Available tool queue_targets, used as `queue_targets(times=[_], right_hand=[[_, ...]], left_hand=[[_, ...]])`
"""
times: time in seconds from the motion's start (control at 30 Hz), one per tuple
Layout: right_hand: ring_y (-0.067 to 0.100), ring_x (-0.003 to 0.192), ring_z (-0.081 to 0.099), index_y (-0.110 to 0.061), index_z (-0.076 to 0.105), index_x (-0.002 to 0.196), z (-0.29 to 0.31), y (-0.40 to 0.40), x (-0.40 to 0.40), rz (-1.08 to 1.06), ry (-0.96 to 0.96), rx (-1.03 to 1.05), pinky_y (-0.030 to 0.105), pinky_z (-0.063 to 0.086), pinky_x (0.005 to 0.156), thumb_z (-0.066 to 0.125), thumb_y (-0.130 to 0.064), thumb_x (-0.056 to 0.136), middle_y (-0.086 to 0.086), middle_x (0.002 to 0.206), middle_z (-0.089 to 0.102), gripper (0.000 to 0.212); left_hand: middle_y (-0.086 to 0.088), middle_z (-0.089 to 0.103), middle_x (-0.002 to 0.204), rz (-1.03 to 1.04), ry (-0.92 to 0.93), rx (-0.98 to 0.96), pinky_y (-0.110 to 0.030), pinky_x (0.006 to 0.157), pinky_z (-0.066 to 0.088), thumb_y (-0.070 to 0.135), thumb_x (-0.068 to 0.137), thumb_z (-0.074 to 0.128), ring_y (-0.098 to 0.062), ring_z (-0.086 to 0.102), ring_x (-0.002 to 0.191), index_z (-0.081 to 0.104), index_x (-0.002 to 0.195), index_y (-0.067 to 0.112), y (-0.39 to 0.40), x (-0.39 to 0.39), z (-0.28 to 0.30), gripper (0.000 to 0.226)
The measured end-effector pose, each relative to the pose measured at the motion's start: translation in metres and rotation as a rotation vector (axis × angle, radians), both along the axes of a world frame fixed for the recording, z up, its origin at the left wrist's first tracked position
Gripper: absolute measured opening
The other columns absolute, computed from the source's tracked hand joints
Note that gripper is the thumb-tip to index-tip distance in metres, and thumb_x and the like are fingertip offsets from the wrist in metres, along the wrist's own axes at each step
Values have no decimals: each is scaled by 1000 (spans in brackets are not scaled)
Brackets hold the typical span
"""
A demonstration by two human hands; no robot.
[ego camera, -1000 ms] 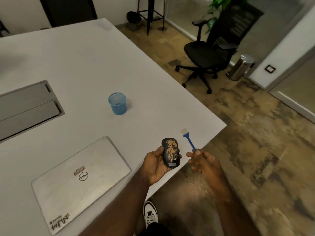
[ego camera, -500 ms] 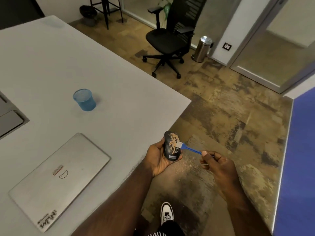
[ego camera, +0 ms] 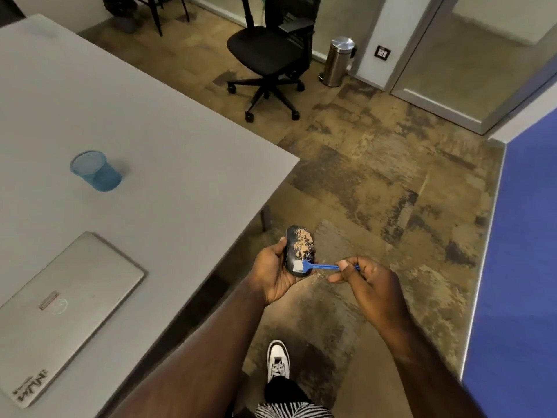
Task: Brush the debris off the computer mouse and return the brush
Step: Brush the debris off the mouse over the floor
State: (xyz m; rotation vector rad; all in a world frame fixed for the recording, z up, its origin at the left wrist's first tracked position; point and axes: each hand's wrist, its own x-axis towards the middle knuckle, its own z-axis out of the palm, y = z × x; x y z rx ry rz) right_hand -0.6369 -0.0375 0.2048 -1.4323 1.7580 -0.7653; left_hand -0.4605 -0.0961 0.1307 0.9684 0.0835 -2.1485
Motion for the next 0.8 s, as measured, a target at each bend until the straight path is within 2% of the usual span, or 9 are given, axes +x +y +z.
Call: queue_targets(times=[0.2,0.3,0.4,0.5,0.57,0.63,0.67,0.73,0.8], right_hand=[[7,30,32,-21,73,82,-1,-12,-34,-85,64,-10,18,25,34,57,-27,94,-16,60,71,21],[5,31,41,-20,73,82,-1,-21,-53,-171,100,-9,14,24,35,56,-26,95,-18,52,66,22],[2,37,49,-17,74,87,0,-30,-72,-250,179,-8,18,31,38,54,-27,95,-17,58,66,23],[7,31,42,-17,73,81,4,-34,-89,-302,166,-30,16,26,33,54,-27,96,-20,42,57,26],[9,29,30,-21,73,78,6,-32,-97,-278,50,-50,23,27,35,56,-28,95,-13,47,64,26],[8,34,27,-24,73,73,8,-28,-97,-225,-34,-44,25,27,41,58,-28,93,3,57,70,25],[7,33,27,-24,72,72,7,-25,-96,-196,-38,-29,23,26,40,59,-26,93,3,56,70,25],[6,30,27,-21,73,75,3,-22,-94,-190,-4,9,19,23,35,60,-22,93,-10,53,69,22],[6,27,31,-18,72,80,1,-23,-95,-268,57,33,18,23,31,58,-23,93,-23,48,63,20]], left_hand=[[-24,62,111,-18,15,25,-44,71,58,36,102,28,-35,61,93,54,120,-3,-4,-36,3,50],[-27,59,116,-37,12,26,-44,73,58,37,102,27,-39,59,92,52,123,-4,-8,-51,5,52],[-27,56,121,-60,18,28,-45,76,58,38,102,27,-40,59,95,50,127,-4,-14,-65,4,54],[-28,57,117,-67,27,34,-47,77,57,38,102,28,-39,59,95,47,131,-4,-18,-77,5,55],[-27,58,115,-72,23,26,-47,77,57,38,102,28,-38,60,94,48,130,-4,-21,-82,6,54],[-27,56,123,-60,5,31,-48,76,57,38,102,28,-38,60,97,48,130,-2,-23,-85,5,53],[-26,54,130,-52,2,32,-49,76,57,37,102,29,-37,60,100,47,132,-1,-24,-86,5,52],[-23,52,136,-40,13,37,-49,77,56,37,102,29,-35,60,104,46,136,0,-26,-89,4,53],[-24,55,130,-45,14,39,-50,76,56,37,102,29,-36,61,101,47,133,0,-28,-92,5,51]])
